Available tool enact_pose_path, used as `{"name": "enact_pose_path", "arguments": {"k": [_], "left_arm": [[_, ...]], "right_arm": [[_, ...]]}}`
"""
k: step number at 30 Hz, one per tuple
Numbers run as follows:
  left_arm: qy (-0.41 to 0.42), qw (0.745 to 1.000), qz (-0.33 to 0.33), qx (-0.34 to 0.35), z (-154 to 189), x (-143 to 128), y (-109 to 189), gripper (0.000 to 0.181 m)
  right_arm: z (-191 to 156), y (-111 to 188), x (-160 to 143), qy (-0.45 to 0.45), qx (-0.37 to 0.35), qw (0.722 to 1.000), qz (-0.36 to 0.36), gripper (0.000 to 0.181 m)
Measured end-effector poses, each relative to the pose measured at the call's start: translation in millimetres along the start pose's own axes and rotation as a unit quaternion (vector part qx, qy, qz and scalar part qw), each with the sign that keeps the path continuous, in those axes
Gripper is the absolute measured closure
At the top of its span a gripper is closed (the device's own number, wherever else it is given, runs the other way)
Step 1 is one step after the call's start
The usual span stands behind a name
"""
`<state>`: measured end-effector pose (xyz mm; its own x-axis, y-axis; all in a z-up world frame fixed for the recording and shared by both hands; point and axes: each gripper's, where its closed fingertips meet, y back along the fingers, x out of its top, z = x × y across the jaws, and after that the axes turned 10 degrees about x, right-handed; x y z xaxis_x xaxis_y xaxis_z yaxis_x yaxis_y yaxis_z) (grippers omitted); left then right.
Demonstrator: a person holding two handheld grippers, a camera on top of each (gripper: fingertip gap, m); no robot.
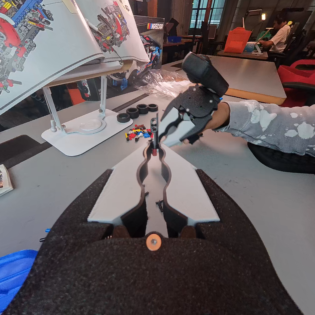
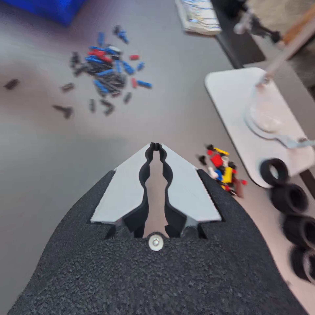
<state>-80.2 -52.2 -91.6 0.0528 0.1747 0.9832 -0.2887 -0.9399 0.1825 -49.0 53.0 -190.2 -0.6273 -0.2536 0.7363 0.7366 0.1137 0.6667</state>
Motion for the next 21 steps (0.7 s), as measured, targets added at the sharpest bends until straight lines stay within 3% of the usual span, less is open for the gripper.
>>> {"name": "enact_pose_path", "arguments": {"k": [1,5,6,9,10,12,15,17,21], "left_arm": [[-0.002,1.000,-0.001,0.000,0.4,-0.5,-0.4,0.176],[-0.011,1.000,-0.007,-0.008,5.4,-2.7,-2.2,0.175],[0.007,1.000,-0.001,-0.026,9.7,-0.8,-1.5,0.175],[0.142,0.981,0.019,-0.131,25.3,11.8,5.5,0.176],[0.193,0.968,0.029,-0.155,25.5,16.6,7.5,0.176],[0.255,0.942,0.042,-0.215,31.6,24.3,13.4,0.176],[0.268,0.931,0.030,-0.244,41.2,22.1,12.0,0.176],[0.260,0.931,0.012,-0.257,51.6,17.1,9.7,0.176],[0.255,0.933,-0.009,-0.254,58.5,8.8,3.8,0.176]], "right_arm": [[27.1,6.3,-7.5,-0.028,-0.052,0.998,-0.006,0.175],[77.9,16.7,-48.1,-0.076,-0.166,0.980,-0.078,0.172],[82.2,19.2,-50.2,-0.073,-0.185,0.976,-0.083,0.159],[77.2,31.8,-16.6,-0.055,-0.183,0.982,-0.002,0.146],[63.4,34.5,5.2,-0.056,-0.140,0.987,0.054,0.147],[10.8,42.5,55.7,-0.067,0.025,0.981,0.181,0.152],[-63.3,71.7,109.0,-0.113,0.263,0.907,0.307,0.142],[-86.8,72.2,118.2,-0.126,0.320,0.885,0.314,0.138],[-113.8,70.7,117.9,-0.099,0.369,0.869,0.316,0.180]]}}
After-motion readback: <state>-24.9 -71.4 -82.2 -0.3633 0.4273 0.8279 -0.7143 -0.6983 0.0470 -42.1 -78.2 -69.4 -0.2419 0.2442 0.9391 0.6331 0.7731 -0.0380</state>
